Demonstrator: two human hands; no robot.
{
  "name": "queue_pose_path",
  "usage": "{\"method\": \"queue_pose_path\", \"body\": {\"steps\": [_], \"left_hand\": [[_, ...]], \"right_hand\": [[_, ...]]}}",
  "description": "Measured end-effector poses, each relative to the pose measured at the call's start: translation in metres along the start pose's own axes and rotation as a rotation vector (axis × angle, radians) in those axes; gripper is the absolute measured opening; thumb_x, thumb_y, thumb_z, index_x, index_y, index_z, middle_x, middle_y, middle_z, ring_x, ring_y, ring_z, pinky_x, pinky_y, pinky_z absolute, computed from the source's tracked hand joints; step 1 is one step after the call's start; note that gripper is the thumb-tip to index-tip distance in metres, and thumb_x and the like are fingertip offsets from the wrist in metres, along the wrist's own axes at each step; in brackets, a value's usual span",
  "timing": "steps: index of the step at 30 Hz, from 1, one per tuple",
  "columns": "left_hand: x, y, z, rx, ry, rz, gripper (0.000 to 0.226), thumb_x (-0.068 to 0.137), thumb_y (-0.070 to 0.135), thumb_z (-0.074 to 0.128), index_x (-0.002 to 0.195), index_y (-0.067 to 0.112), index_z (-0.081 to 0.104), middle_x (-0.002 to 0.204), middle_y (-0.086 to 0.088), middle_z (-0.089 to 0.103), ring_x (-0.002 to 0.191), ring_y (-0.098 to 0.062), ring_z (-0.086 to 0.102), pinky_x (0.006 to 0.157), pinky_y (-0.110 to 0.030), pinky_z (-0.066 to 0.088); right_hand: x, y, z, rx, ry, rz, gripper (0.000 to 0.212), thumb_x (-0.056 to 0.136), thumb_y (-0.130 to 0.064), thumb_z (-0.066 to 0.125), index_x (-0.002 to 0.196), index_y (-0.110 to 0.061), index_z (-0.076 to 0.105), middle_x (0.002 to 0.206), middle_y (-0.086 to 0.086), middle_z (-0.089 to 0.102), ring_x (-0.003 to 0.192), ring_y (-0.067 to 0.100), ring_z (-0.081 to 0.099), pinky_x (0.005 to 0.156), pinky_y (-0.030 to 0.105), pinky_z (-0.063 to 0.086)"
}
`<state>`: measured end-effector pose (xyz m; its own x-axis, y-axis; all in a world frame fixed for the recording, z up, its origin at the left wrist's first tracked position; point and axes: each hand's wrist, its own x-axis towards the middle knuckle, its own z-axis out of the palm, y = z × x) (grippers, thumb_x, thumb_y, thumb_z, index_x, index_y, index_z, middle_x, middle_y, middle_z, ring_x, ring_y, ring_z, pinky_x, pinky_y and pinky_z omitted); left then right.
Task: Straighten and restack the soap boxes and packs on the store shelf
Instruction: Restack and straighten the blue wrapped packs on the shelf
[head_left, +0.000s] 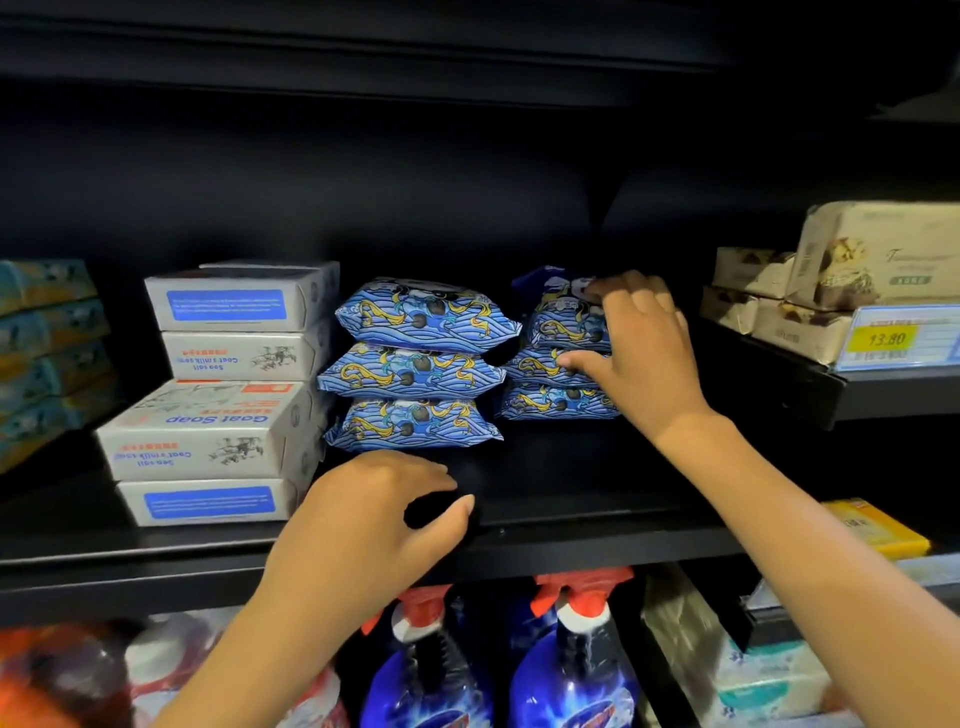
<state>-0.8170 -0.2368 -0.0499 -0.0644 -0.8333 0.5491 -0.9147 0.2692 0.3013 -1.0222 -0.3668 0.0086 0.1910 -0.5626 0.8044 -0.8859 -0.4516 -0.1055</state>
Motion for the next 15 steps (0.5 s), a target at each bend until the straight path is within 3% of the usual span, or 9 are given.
{"method": "queue_pose_path", "body": {"steps": [5, 10, 15], "left_hand": [[-0.0001, 0.0016, -0.001, 0.005, -0.016, -0.002, 0.05, 0.076, 0.059, 0.043, 0.104, 0.03, 0.072, 0.11, 0.019, 0.067, 0.106, 0.0, 0.059, 0.086, -0.017, 0.042], [-0.0009, 0.0007, -0.0007, 0.002, -0.006, 0.007, 0.034, 0.084, 0.051, 0.057, 0.106, 0.029, 0.072, 0.111, 0.019, 0.067, 0.107, 0.0, 0.057, 0.088, -0.018, 0.042], [-0.0017, 0.0006, -0.0011, -0.019, 0.009, 0.009, 0.035, 0.084, 0.052, 0.056, 0.105, 0.029, 0.072, 0.109, 0.021, 0.067, 0.105, 0.001, 0.058, 0.087, -0.018, 0.044]], "right_hand": [[-0.0023, 0.0018, -0.0049, -0.083, 0.072, -0.063, 0.046, 0.072, -0.028, 0.077, 0.106, -0.003, 0.057, 0.099, 0.014, 0.058, 0.099, 0.035, 0.049, 0.08, 0.043, 0.041], [-0.0041, 0.0015, -0.0052, -0.155, 0.111, -0.118, 0.036, 0.077, -0.017, 0.074, 0.103, 0.0, 0.057, 0.094, 0.017, 0.058, 0.092, 0.037, 0.052, 0.073, 0.043, 0.043], [-0.0036, 0.0012, -0.0086, -0.172, 0.095, -0.114, 0.031, 0.081, -0.01, 0.068, 0.106, 0.002, 0.057, 0.098, 0.019, 0.057, 0.095, 0.037, 0.051, 0.076, 0.044, 0.043]]}}
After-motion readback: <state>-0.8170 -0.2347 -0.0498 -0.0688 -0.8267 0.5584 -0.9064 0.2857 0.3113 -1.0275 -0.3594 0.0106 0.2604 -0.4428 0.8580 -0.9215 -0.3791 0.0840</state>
